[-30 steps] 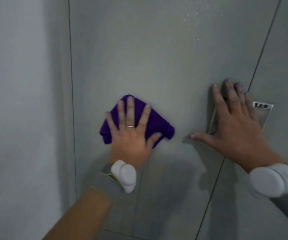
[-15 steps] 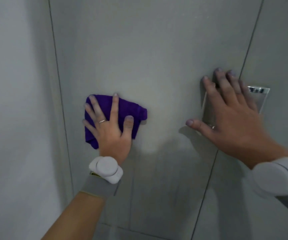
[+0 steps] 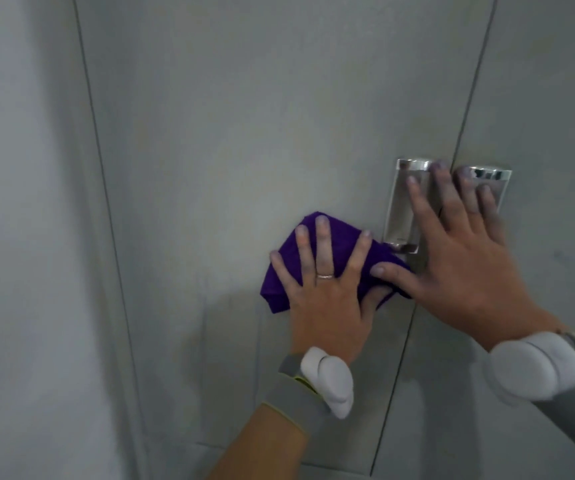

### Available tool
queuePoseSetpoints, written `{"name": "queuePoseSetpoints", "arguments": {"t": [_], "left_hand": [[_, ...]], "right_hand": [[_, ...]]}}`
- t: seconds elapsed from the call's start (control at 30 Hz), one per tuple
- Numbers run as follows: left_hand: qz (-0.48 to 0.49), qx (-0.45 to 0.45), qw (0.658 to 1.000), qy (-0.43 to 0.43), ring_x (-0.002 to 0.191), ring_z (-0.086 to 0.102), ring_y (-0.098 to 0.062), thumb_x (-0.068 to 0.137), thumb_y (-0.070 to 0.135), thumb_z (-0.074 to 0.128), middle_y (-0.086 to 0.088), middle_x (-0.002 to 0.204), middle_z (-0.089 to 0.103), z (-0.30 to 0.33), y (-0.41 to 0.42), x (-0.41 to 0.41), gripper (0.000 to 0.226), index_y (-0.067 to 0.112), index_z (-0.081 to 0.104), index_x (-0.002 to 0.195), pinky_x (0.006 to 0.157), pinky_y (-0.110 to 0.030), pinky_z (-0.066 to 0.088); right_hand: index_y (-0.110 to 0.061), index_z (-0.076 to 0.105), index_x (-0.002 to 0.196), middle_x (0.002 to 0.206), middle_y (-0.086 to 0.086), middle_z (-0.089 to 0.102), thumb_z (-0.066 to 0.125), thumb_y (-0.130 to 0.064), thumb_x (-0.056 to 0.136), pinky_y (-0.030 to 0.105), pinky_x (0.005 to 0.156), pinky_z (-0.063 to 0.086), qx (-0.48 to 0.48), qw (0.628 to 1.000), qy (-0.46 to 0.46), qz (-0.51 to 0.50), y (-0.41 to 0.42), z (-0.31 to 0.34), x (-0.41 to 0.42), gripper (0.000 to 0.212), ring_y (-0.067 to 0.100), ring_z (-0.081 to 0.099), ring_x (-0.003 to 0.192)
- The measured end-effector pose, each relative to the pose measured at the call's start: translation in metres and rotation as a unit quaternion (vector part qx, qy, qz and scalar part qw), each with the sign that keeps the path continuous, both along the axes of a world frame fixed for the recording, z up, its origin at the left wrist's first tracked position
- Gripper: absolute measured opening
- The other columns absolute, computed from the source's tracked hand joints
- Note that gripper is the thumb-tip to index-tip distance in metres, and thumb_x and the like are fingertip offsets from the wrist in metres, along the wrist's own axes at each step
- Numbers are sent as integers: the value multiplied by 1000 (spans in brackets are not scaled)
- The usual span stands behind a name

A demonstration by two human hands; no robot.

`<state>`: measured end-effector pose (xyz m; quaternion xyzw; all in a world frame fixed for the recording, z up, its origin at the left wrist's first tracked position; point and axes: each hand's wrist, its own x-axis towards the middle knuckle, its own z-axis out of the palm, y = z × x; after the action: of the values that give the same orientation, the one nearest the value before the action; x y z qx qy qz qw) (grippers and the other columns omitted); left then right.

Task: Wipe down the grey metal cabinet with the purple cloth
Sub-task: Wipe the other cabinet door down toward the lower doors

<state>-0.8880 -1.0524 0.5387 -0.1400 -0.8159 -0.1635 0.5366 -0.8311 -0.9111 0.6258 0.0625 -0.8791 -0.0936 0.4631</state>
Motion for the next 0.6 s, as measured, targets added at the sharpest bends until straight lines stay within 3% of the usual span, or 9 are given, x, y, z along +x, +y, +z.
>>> {"name": "queuePoseSetpoints", "arguments": {"t": [0.2,0.4,0.6], "left_hand": [[19,-3,1000,-7,143,11,-44,90,65,36,-19,157,5,-17,-80,-19,70,29,22,148,108,-72,13],[38,0,999,-26,140,12,-53,89,64,35,-31,153,10,-40,-176,-42,72,19,25,145,103,-75,16],[13,81,995,-52,140,2,-55,91,60,38,-36,152,6,-47,-155,-36,70,19,20,146,107,-74,6]], "right_hand": [[-19,17,154,160,21,13,29,-84,78,47,121,6,-18,999,44,14,-16,-21,-6,100,36,11,148],[-16,10,155,159,26,3,35,-83,77,51,120,4,-50,997,58,-12,-38,-27,-20,106,39,1,148],[-17,17,154,160,22,9,34,-76,84,46,120,3,-48,997,53,30,-28,-28,-13,93,36,5,149]]}}
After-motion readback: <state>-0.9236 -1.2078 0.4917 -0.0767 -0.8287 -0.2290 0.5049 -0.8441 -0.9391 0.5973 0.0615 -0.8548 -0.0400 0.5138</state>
